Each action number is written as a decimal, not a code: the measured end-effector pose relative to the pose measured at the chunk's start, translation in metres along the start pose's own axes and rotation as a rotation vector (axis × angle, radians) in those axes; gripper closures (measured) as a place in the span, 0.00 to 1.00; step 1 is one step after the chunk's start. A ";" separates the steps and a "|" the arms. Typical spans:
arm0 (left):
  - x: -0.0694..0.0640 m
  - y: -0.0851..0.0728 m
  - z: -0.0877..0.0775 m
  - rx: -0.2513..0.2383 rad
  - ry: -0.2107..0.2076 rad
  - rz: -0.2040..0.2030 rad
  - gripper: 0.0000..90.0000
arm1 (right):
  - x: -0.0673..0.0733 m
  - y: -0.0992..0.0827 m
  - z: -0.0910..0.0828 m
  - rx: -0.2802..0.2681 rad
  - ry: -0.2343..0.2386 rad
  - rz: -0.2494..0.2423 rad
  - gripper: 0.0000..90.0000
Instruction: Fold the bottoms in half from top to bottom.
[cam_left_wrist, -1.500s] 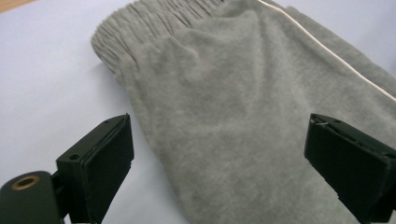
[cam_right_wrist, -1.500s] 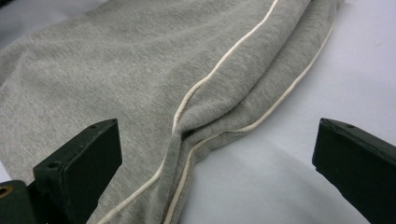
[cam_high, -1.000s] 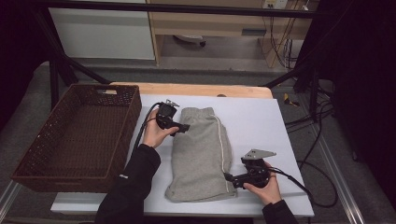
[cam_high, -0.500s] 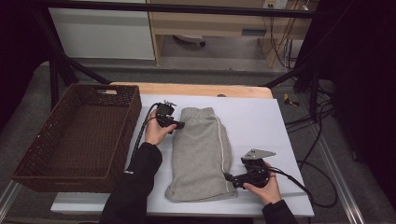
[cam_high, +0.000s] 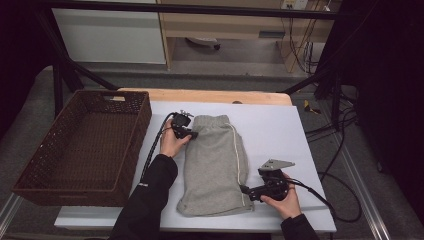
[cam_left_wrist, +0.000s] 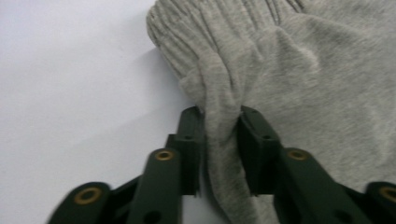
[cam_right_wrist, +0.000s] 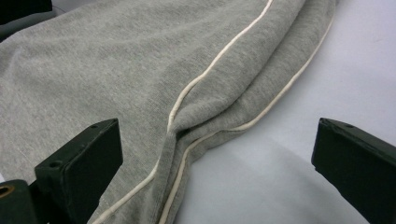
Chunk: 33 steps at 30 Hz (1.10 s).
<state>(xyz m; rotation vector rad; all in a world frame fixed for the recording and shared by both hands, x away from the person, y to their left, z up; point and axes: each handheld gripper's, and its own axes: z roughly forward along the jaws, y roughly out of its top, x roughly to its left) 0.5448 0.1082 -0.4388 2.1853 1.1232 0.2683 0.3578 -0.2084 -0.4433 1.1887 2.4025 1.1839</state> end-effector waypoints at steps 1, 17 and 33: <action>-0.001 0.000 0.000 -0.001 -0.004 0.002 0.85 | 0.000 0.000 0.000 -0.001 0.000 -0.001 0.03; -0.003 -0.001 0.002 -0.009 0.002 0.019 0.93 | -0.005 0.005 0.001 -0.027 -0.018 0.000 0.03; -0.003 -0.002 0.003 -0.010 0.003 0.031 0.93 | -0.029 0.033 0.010 -0.074 -0.059 0.041 0.07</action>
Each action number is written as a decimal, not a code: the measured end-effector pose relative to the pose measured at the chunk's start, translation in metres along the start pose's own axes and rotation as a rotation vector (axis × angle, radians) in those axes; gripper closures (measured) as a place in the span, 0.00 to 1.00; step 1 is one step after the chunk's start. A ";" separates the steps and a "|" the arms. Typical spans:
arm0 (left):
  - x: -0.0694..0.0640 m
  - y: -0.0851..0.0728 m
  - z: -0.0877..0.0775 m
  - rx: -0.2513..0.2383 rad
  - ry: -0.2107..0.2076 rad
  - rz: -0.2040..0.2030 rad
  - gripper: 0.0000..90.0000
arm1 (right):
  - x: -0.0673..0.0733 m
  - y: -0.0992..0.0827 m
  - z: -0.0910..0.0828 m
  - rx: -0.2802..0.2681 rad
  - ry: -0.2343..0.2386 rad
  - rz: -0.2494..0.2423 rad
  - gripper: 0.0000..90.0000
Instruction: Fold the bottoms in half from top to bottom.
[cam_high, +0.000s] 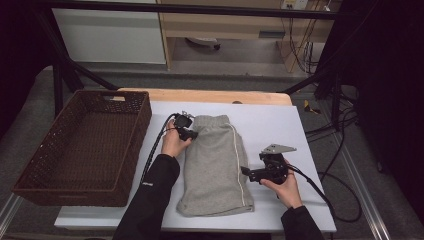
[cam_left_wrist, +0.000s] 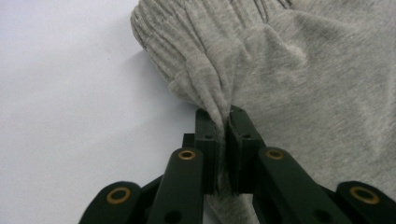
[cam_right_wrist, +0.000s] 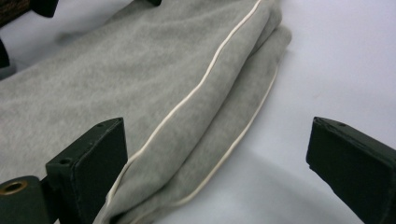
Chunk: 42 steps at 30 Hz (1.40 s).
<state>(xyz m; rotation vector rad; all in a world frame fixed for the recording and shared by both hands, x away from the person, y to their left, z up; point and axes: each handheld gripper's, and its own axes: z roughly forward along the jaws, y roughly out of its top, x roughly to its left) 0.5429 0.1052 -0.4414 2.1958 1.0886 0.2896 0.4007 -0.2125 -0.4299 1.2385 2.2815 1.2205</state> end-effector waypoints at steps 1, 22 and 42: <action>0.000 0.000 0.000 0.000 0.003 0.004 0.93 | -0.002 0.003 0.002 -0.006 -0.002 0.004 0.07; 0.000 0.000 0.000 0.000 0.002 0.006 0.93 | -0.030 0.053 0.043 0.000 -0.051 -0.001 0.09; 0.000 0.000 0.000 0.003 0.002 0.012 0.93 | -0.060 0.086 0.085 0.026 -0.080 0.056 0.29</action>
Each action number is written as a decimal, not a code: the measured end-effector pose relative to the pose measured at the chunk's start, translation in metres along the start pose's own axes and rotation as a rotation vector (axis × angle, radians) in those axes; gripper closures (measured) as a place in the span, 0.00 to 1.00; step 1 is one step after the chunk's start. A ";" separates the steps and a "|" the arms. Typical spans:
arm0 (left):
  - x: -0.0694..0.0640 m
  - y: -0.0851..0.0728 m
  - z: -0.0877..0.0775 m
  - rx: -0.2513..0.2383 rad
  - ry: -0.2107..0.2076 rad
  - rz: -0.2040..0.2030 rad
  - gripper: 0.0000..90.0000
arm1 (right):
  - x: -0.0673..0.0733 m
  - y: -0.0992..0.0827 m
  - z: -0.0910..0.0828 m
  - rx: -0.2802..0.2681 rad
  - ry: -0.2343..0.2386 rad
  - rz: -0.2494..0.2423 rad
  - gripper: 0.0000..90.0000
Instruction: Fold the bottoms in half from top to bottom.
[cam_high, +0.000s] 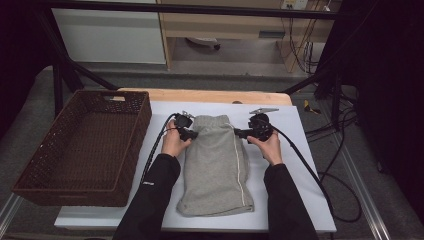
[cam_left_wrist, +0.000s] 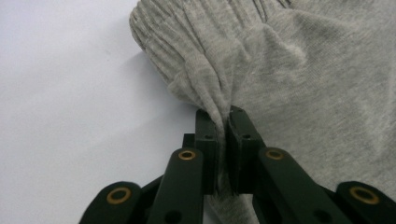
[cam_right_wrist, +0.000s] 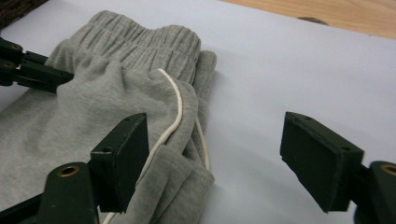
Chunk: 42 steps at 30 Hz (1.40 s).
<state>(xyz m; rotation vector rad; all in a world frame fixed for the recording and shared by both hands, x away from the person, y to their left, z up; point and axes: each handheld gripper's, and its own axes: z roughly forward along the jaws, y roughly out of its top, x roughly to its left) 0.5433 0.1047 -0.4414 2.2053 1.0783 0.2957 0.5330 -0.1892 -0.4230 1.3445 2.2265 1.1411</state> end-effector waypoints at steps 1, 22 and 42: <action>0.000 0.000 0.000 -0.001 0.001 -0.001 0.93 | -0.001 0.000 0.004 0.008 -0.001 -0.003 0.29; -0.002 0.001 0.000 0.005 0.014 0.000 0.93 | 0.004 -0.006 0.033 0.099 0.015 -0.052 0.63; -0.001 0.000 0.000 -0.003 0.010 -0.022 0.93 | 0.015 -0.003 0.033 0.140 0.036 -0.033 0.90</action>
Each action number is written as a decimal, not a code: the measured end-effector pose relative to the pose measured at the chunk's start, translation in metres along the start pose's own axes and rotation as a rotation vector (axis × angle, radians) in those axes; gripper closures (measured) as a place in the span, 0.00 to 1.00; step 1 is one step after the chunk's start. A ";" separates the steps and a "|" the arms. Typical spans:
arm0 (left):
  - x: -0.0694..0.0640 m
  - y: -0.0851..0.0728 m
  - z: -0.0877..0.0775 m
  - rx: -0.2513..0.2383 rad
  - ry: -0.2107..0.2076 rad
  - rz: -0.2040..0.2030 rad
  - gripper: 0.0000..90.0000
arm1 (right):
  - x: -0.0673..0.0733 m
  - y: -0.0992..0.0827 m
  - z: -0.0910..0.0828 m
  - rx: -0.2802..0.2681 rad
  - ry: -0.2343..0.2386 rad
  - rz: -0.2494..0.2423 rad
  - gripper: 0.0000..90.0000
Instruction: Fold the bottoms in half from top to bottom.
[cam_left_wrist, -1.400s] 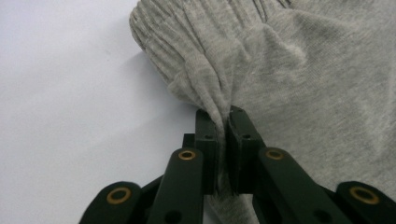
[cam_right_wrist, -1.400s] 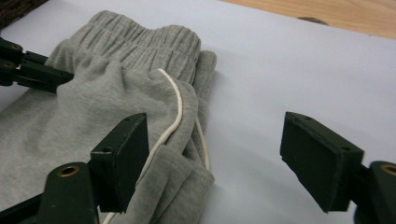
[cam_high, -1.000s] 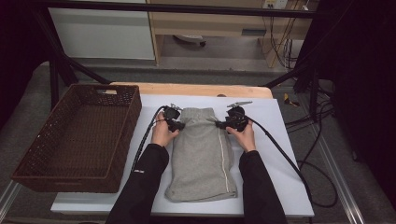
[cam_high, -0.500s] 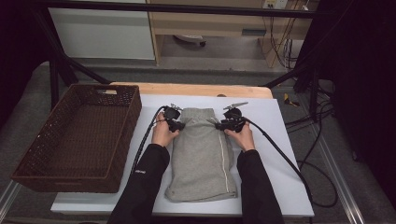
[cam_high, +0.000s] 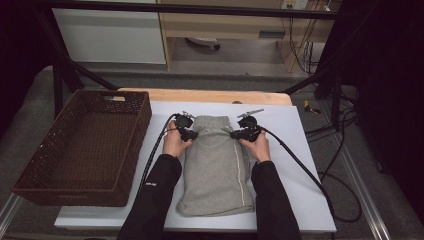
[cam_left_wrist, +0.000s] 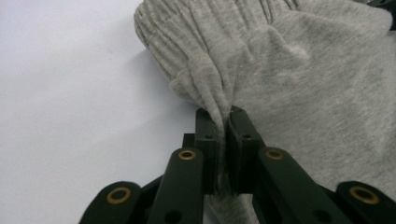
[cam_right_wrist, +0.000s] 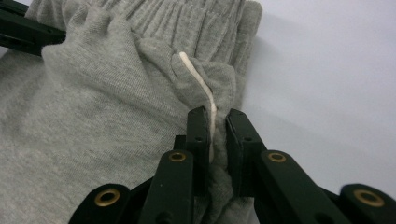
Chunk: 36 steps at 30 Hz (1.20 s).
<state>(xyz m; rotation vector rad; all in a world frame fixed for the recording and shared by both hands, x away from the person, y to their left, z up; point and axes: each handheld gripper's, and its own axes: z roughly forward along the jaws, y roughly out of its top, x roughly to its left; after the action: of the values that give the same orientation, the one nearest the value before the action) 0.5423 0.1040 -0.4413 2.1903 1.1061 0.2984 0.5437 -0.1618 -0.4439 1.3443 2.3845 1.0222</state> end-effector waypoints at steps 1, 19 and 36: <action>0.001 0.000 0.000 -0.001 -0.009 -0.010 0.93 | 0.000 0.000 0.000 -0.003 -0.003 -0.003 0.90; -0.004 0.011 -0.029 -0.079 -0.037 -0.006 0.97 | 0.012 0.014 -0.034 -0.068 -0.028 -0.068 0.92; -0.011 0.026 -0.063 -0.137 -0.044 0.065 0.97 | 0.022 0.016 -0.057 -0.210 -0.061 -0.136 0.92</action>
<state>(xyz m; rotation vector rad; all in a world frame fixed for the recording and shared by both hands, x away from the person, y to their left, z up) 0.5222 0.1130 -0.3758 2.1037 0.9635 0.3428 0.5139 -0.1652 -0.3879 1.1081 2.2182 1.1386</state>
